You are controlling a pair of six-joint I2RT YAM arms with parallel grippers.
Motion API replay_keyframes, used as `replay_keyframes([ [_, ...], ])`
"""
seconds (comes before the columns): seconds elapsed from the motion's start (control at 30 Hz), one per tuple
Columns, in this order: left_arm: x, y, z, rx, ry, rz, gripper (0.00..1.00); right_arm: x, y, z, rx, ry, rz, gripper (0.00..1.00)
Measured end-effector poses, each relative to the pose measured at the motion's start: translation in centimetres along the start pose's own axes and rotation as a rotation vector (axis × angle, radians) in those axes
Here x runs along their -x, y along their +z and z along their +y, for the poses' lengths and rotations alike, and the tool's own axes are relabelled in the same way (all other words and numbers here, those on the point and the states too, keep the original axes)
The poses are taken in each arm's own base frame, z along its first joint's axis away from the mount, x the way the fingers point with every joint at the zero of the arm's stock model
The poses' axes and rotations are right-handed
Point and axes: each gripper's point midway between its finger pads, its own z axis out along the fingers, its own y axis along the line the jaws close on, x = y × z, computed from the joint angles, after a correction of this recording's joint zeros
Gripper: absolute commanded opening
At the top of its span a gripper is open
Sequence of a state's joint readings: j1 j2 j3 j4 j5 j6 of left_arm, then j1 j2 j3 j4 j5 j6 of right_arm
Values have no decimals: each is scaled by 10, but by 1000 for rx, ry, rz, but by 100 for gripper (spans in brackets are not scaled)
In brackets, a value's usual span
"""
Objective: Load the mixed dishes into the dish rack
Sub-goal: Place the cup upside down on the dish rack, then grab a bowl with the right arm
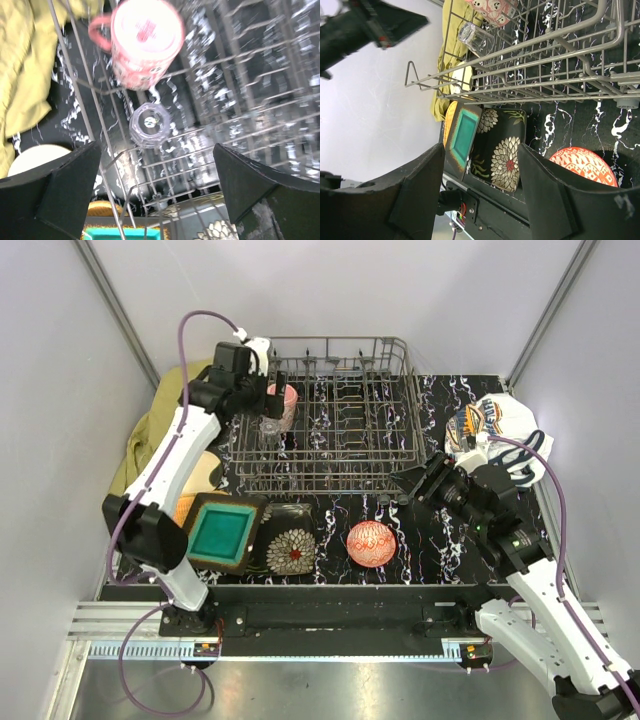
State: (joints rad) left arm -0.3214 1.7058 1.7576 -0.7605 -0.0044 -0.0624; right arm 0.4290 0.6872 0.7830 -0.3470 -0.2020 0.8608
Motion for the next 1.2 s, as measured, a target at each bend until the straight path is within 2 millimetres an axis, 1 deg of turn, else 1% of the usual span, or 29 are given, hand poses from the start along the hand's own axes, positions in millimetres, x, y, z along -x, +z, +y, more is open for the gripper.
replay_keyframes([
  [0.07, 12, -17, -5, -24, -5, -49, 99, 0, -1, 0, 0, -1, -1, 68],
  [0.13, 25, -39, -10, -52, -17, -108, 99, -1, -2, -2, -8, 1, 3, 68],
  [0.3, 46, -87, -24, -132, -47, -225, 99, -7, -5, -11, -57, -7, 30, 70],
  [0.37, 48, -107, -31, -170, -62, -272, 99, -10, -7, -18, -91, -16, 48, 70],
  [0.47, 41, -134, -39, -220, -87, -315, 99, -17, -7, -30, -144, -24, 82, 68],
  [0.5, 38, -142, -40, -232, -94, -327, 99, -21, -8, -35, -166, -23, 99, 68],
  [0.57, 35, -152, -44, -256, -108, -346, 99, -27, -9, -44, -202, -17, 128, 67],
  [0.67, 26, -161, -50, -296, -131, -357, 99, -35, -14, -52, -239, -14, 160, 66],
  [0.8, 11, -163, -57, -338, -161, -343, 99, -45, -18, -63, -280, -14, 198, 65],
  [0.83, 6, -163, -59, -350, -169, -336, 99, -51, -19, -71, -301, -9, 217, 64],
  [0.87, 2, -164, -60, -358, -176, -330, 99, -54, -20, -74, -308, -7, 224, 64],
  [0.93, -4, -165, -62, -374, -189, -321, 99, -66, -20, -86, -333, -1, 256, 64],
  [1.03, -8, -167, -65, -389, -198, -325, 99, -99, -23, -108, -377, 17, 337, 64],
  [1.2, -12, -172, -67, -405, -206, -329, 99, -144, -26, -133, -432, 39, 431, 64],
])
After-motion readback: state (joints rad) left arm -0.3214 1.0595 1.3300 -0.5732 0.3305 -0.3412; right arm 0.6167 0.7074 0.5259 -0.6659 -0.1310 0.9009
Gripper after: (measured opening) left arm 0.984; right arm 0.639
